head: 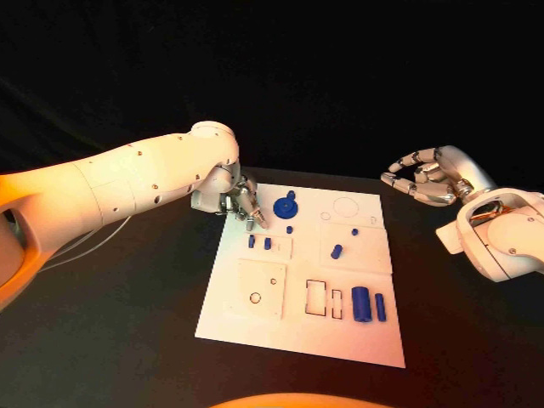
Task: Assemble the parts on the task board
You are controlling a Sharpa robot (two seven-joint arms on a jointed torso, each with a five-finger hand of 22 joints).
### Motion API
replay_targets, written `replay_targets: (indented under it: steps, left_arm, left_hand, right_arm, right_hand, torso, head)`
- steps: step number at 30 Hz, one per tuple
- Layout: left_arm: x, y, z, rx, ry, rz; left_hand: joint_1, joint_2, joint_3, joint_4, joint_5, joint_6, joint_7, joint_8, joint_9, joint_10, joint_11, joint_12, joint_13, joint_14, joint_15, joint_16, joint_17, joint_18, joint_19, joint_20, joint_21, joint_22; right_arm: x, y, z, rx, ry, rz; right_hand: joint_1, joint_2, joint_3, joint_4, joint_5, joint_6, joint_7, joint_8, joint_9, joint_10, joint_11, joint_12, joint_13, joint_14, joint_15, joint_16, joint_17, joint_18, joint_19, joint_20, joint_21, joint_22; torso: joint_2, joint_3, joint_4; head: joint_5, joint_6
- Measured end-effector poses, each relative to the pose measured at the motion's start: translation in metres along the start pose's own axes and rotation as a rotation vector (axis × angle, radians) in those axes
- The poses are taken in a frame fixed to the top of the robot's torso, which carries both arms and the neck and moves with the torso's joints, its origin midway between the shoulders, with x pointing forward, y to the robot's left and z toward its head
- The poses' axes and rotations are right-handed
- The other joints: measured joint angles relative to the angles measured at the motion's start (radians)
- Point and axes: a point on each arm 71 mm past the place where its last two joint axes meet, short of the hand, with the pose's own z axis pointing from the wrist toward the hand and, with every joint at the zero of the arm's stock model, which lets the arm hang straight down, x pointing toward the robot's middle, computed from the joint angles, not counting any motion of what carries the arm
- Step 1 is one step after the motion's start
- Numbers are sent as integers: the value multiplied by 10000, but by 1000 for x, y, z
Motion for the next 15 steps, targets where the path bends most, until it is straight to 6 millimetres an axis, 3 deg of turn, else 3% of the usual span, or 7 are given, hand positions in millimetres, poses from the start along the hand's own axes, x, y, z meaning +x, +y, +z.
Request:
replay_targets:
  steps: [15]
  left_arm:
    - [2,-1,4,-50,393,102]
  left_hand:
    - [165,-27,192,-50,0,171,-36,-61,-28,59,-57,129,131,0,0,94,0,1,35,35,0,0]
  right_arm:
    - [1,0,0,5,15,2]
  right_hand:
    - [0,0,0,0,0,0,0,0,-2,0,0,0,8,0,0,0,-2,-1,0,0,0,-2]
  torso:
    - [-8,-2,12]
  head:
    - [9,-27]
